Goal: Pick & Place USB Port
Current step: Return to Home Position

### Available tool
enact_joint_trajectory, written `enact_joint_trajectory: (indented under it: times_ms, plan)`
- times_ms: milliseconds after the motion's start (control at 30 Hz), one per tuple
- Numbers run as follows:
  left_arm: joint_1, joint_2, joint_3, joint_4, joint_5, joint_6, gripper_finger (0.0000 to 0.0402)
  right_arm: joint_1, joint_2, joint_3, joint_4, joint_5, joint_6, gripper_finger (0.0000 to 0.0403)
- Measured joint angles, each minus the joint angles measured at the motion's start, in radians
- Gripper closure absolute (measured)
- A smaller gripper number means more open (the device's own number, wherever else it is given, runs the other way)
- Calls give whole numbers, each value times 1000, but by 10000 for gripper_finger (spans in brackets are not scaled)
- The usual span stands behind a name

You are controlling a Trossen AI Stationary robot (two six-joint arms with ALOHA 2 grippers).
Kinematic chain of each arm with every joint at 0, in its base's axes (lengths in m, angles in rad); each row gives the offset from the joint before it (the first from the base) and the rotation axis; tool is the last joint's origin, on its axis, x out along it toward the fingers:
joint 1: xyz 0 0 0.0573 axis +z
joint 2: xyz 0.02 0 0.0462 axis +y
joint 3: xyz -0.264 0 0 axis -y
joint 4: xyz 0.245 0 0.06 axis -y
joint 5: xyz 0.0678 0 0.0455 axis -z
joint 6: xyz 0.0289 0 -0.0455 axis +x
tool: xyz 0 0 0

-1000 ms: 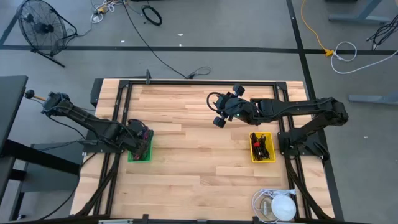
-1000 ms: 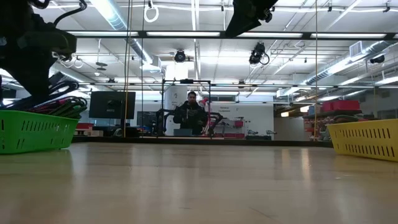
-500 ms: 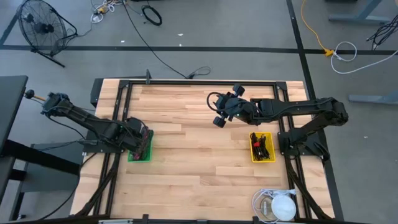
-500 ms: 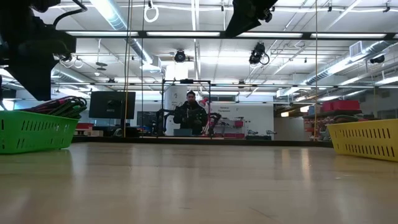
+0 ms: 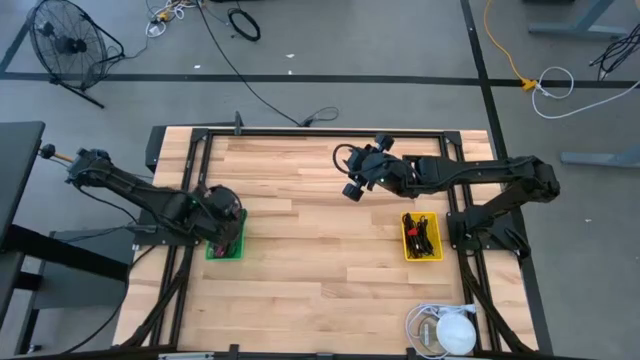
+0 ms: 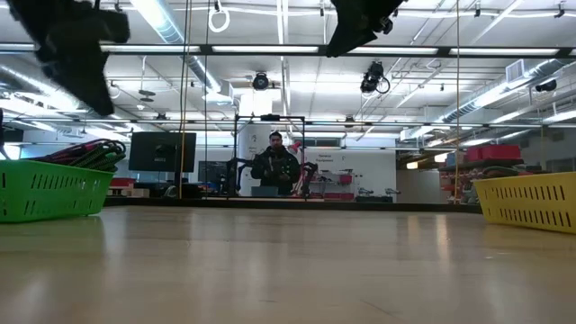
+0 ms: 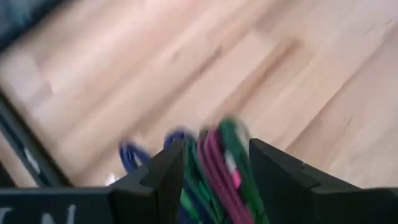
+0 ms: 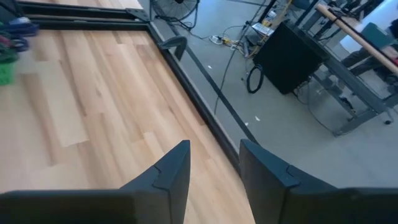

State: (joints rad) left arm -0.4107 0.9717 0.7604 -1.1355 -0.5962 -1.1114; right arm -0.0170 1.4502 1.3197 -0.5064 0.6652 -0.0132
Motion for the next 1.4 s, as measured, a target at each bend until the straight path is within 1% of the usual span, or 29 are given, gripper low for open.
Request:
enact_joint_trajectory:
  times_ms: [133,267,400,467,533,667,767,833,933,1033,1100,1233,1333,1400]
  plan:
    - [0,-13,96,3,-122,183,216,-37,-1,0,16,-15,-34,262]
    - [0,-25,195,12,-278,417,221,-74,-24,-1,21,-134,-75,262]
    - [0,-51,247,53,-475,635,224,-92,-90,-1,26,-245,-85,262]
    - [-3,-75,253,83,-522,723,225,-93,-138,-1,23,-287,-92,262]
    - [-3,-108,252,131,-519,787,225,-93,-189,-1,14,-333,-93,262]
    - [-11,-205,207,241,-420,925,225,-86,-296,-1,-36,-468,-74,262]
    - [-27,-305,147,362,-389,1002,225,-73,-378,-47,-31,-542,-51,262]
    - [-39,-378,102,434,-382,1053,225,-60,-431,-105,-5,-553,-39,262]
    - [-54,-485,27,554,-359,1114,225,-45,-520,-222,42,-537,-14,262]
    - [-59,-581,-67,691,-290,1203,225,-31,-616,-369,166,-481,9,262]
    - [-59,-639,-140,805,-252,1260,225,-22,-675,-476,290,-455,2,262]
    - [-58,-723,-295,1050,-210,1347,225,-13,-768,-693,602,-456,-28,262]
    - [-58,-755,-415,1239,-187,1423,225,-12,-798,-829,785,-456,-50,262]
    - [-57,-761,-503,1422,-146,1493,225,-12,-801,-902,885,-474,-65,262]
